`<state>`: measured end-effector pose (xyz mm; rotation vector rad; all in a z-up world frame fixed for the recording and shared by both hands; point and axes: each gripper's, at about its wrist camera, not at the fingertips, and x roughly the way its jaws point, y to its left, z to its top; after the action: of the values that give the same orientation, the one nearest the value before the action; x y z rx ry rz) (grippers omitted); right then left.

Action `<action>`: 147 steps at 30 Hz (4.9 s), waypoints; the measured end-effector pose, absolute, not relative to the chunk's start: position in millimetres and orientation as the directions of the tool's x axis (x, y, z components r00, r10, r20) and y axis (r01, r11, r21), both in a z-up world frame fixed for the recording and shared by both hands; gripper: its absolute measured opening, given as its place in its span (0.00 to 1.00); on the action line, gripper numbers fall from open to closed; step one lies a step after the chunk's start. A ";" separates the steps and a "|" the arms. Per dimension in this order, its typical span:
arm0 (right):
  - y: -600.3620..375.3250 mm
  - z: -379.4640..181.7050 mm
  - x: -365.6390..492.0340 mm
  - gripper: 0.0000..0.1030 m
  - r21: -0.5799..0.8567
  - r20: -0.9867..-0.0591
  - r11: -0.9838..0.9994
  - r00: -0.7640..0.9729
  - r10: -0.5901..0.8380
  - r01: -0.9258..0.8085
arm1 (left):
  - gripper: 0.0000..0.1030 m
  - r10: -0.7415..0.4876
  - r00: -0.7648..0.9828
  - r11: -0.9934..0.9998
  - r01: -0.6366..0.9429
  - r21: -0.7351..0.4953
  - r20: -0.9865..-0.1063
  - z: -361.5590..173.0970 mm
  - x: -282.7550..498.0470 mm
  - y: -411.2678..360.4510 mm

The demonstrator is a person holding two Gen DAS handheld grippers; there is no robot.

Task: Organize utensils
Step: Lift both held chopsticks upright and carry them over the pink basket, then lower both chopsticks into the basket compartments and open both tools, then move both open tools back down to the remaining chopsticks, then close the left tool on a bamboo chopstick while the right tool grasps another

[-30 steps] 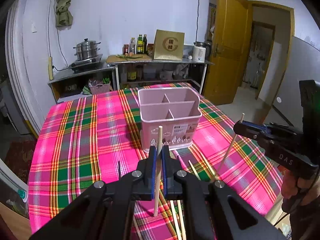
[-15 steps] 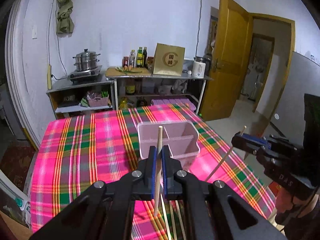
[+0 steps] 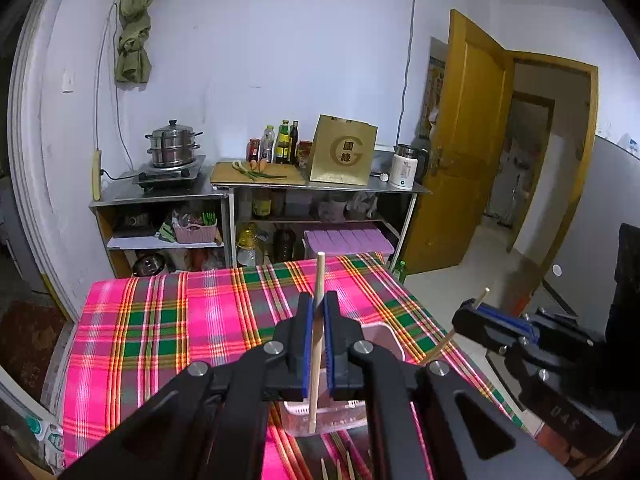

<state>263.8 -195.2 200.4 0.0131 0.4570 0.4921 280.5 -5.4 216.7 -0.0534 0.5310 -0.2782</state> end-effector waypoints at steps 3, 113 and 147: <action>-191.3 200.1 275.4 0.05 0.126 -0.419 0.883 0.782 0.461 -0.453 | 0.06 -0.283 0.825 0.959 0.251 -0.130 -0.489 215.7 292.6 -5.4; -205.9 -2.4 183.5 0.19 0.145 -0.696 0.928 0.631 0.342 -0.343 | 0.24 -0.201 0.629 0.979 0.115 -0.166 -0.751 -16.4 183.7 40.0; -183.1 -28.7 246.0 0.18 0.116 -0.792 0.938 0.539 0.285 -0.326 | 0.20 -0.150 0.554 0.989 0.100 -0.113 -0.819 -27.6 229.8 26.9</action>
<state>246.0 -183.1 -28.7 -0.0479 0.9332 0.3636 229.8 26.9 -27.6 -0.0552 0.9728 -0.1476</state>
